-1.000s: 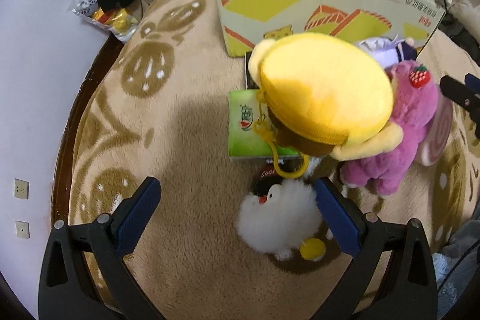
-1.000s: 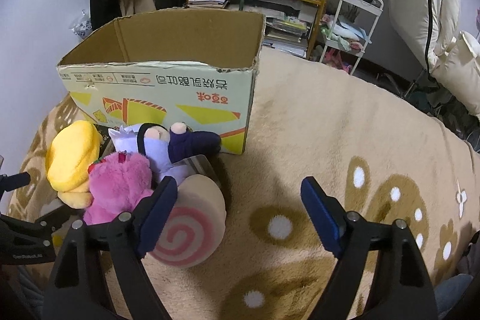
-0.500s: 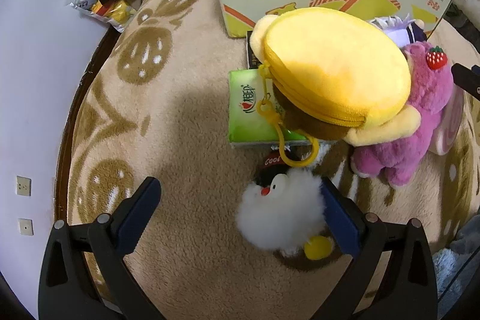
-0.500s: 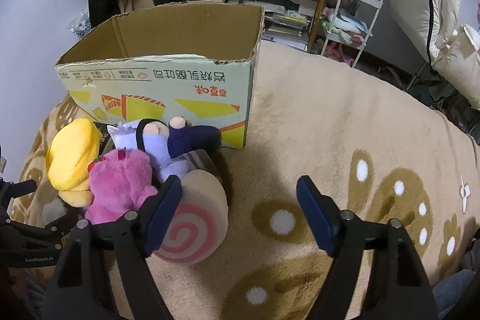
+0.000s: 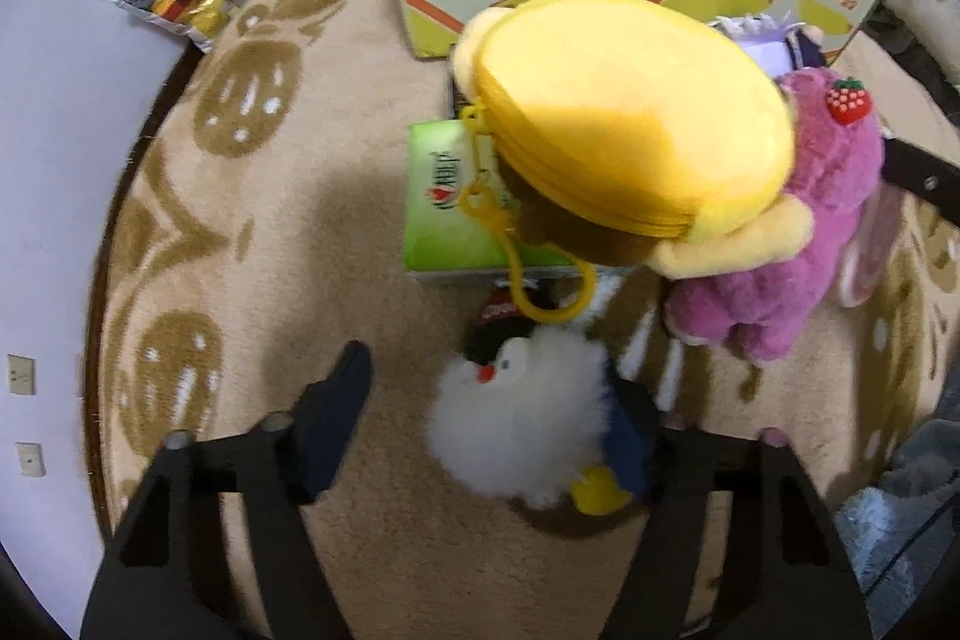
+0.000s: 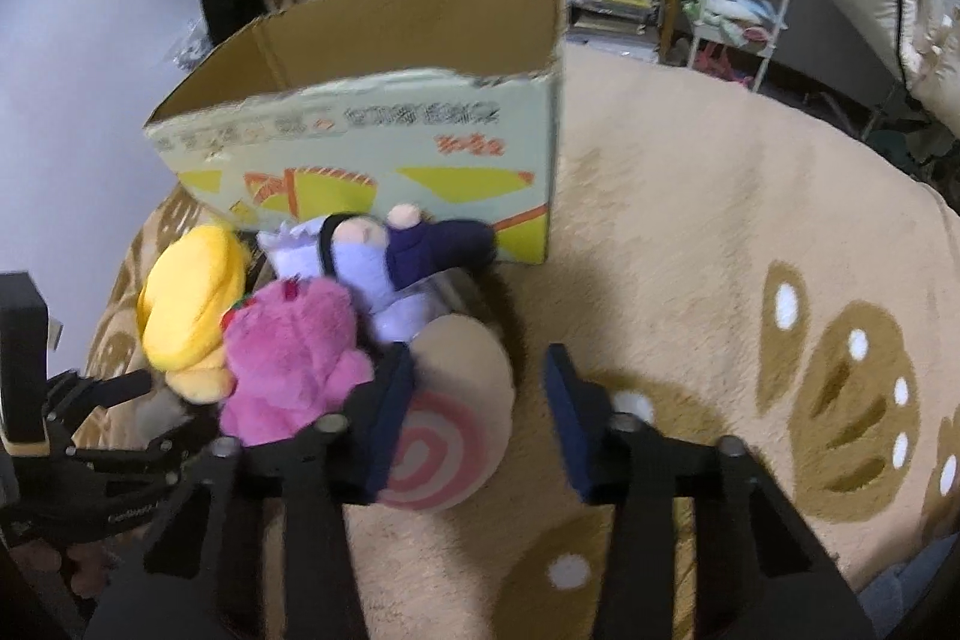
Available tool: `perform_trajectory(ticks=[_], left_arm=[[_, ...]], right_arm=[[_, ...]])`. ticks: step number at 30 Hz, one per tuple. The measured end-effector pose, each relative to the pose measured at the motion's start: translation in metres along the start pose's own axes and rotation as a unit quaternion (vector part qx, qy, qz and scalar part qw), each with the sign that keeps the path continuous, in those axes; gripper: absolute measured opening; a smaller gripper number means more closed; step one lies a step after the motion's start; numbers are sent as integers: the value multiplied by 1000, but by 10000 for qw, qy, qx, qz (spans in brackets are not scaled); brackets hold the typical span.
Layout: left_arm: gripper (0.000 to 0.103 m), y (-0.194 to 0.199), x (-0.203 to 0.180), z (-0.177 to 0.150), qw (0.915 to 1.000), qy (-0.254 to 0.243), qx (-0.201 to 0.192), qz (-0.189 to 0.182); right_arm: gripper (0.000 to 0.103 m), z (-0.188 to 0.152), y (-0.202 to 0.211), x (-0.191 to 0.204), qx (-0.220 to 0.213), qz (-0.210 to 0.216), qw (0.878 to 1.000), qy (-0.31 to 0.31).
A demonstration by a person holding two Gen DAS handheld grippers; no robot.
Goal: Organize soft objects
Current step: 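Grasp the white fluffy chick with the left tool while the right tool grasps the swirl roll, then carry the chick and swirl roll into the box and open both tools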
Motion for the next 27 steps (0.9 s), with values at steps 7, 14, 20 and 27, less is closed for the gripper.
perform_trajectory(ticks=[7,14,20,27], left_arm=[[38,5,-3,-1,10000,45,19,2],[35,11,2,-3,9998,157,94,0],[35,24,15,-2,9995,288,-28,139],[35,55,17,-9,9980,408,-440,177]], right_arm=[[17,-3,1,15,11,-185,9987,474],[15,1,7,6,-54,-76,9994,328],[15,4,24,12,-365,-89,9981,484],[14,9,53,12,-937,-209,9940,524]])
Point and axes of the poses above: each gripper's, at about its wrist camera, not at the fingertips, and y roughly against the way its jaws point, x to its left, z to its top, the point moved 1 cm from there along -y, roughly the way its jaws point, and after that the axes turned 9 degrees about -x, right-handed, at the moved point
